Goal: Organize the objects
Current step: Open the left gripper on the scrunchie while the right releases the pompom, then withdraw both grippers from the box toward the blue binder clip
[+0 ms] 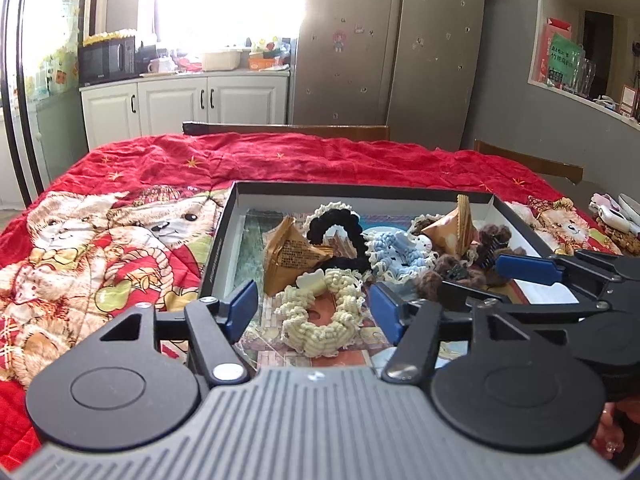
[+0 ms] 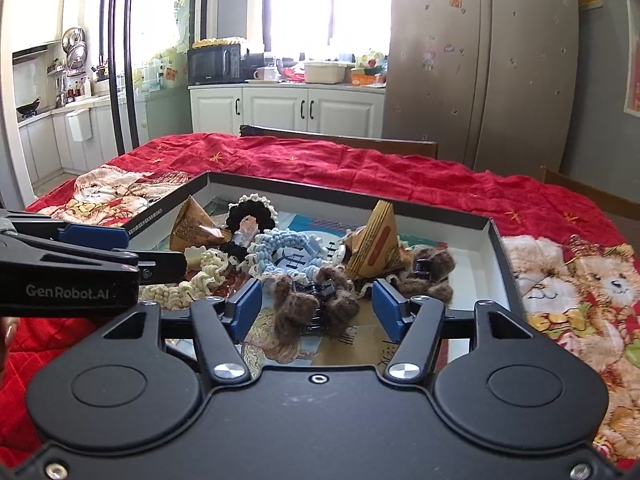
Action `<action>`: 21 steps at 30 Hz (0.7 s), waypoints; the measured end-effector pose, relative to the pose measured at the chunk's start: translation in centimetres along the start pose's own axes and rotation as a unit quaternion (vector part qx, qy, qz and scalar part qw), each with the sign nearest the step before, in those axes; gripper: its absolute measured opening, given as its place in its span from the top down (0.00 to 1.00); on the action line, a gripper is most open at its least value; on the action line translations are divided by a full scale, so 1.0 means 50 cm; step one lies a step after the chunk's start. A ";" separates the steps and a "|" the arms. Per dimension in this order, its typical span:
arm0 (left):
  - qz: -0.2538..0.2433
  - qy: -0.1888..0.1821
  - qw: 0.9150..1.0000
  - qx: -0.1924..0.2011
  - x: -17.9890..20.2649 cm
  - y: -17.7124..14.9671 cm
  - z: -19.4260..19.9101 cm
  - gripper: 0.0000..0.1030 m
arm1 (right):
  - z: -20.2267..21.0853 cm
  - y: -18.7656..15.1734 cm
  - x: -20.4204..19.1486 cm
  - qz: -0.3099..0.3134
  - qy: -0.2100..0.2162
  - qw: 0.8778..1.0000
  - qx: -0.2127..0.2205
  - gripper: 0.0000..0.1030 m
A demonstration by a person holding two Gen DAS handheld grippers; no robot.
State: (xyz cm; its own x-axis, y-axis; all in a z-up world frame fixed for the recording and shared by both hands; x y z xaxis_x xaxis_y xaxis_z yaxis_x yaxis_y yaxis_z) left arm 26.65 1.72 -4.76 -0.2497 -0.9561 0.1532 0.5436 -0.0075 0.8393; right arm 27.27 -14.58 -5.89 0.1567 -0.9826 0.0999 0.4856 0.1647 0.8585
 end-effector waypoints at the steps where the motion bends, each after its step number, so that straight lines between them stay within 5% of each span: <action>1: 0.000 0.001 1.000 0.002 0.001 0.001 0.005 0.25 | 0.006 0.001 0.001 0.000 -0.001 1.000 0.001 0.41; 21: -0.026 -0.007 0.999 0.019 0.054 -0.030 0.109 0.18 | 0.120 -0.040 0.055 -0.040 -0.044 0.998 -0.008 0.39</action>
State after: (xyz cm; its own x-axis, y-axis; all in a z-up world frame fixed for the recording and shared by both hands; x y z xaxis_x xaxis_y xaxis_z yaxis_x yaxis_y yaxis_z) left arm 20.81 0.76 -2.79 -0.2878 -0.9507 0.1155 0.4980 -0.0456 0.8660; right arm 21.56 -18.12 -4.30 0.0407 -0.9962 0.0764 0.5079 0.0865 0.8571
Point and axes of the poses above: each gripper's, at about its wrist camera, not at the fingertips, and z roughly against the way its jaws point, x to its right, y to its top, the point moved 6 cm from there along -z, roughly the way its jaws point, and after that the axes turned 8 degrees about -y, right-handed, at the moved point
